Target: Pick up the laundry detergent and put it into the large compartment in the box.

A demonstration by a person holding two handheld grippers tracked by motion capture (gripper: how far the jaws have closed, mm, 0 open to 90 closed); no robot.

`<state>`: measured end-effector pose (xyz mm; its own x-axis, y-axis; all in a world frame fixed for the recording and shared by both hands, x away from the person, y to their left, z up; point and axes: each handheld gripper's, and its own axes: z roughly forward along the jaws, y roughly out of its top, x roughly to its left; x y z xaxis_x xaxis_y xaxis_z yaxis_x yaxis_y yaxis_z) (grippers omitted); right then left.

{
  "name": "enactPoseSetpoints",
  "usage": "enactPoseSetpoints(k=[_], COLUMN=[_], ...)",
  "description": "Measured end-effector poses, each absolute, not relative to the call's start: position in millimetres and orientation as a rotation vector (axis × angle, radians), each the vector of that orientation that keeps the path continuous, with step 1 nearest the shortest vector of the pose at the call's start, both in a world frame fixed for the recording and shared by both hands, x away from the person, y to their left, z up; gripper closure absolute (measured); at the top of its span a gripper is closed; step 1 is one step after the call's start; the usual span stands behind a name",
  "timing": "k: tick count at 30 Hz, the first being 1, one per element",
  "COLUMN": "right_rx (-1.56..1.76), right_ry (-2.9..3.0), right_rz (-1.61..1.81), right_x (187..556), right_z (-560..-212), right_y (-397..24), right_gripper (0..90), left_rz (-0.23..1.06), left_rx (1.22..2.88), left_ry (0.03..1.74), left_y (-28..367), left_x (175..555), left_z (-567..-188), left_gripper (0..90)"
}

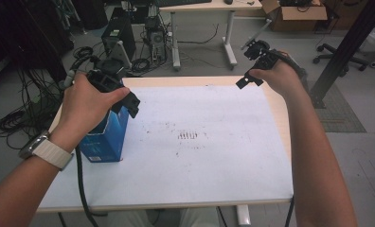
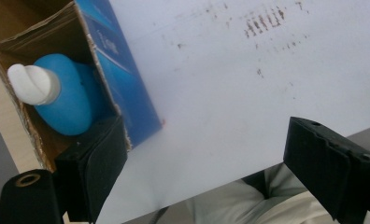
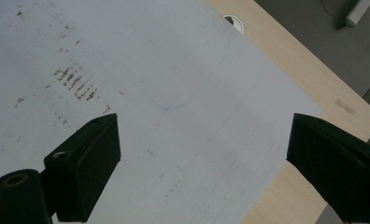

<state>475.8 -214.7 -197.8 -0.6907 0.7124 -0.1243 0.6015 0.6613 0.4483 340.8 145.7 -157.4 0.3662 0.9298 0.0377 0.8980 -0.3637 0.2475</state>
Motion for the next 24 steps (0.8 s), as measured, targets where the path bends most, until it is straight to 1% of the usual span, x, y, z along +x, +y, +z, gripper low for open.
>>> enactPoseSetpoints(k=[5,6,11,16,19,24], right_rx=[1.053,1.052,1.05,1.053,1.055,1.056], right_ry=[2.59,2.591,2.592,2.591,2.592,2.592], right_rz=[0.547,0.545,0.549,0.551,0.552,0.551], right_x=[475.7,475.8,475.7,475.0,474.1,474.1], right_z=[-198.1,-198.2,-198.8,-199.5,-199.7,-199.8], right_y=[-214.1,-213.6,-212.8,-213.0,-213.0,-213.4], right_gripper=[9.6,9.6,9.6,9.6,9.6,9.6], left_rz=[0.248,0.244,0.232,0.223,0.211,0.193], left_rx=[2.472,2.486,2.511,2.527,2.543,2.556], left_ry=[1.595,1.578,1.54,1.509,1.487,1.463], left_y=[133.5,129.4,120.4,112.7,107.4,104.3], left_x=[332.9,330.7,325.7,319.4,314.9,311.3], left_z=[-157.3,-158.0,-159.0,-159.1,-160.0,-161.0], left_gripper=[10.5,7.4,7.6,6.7,4.6,4.6])
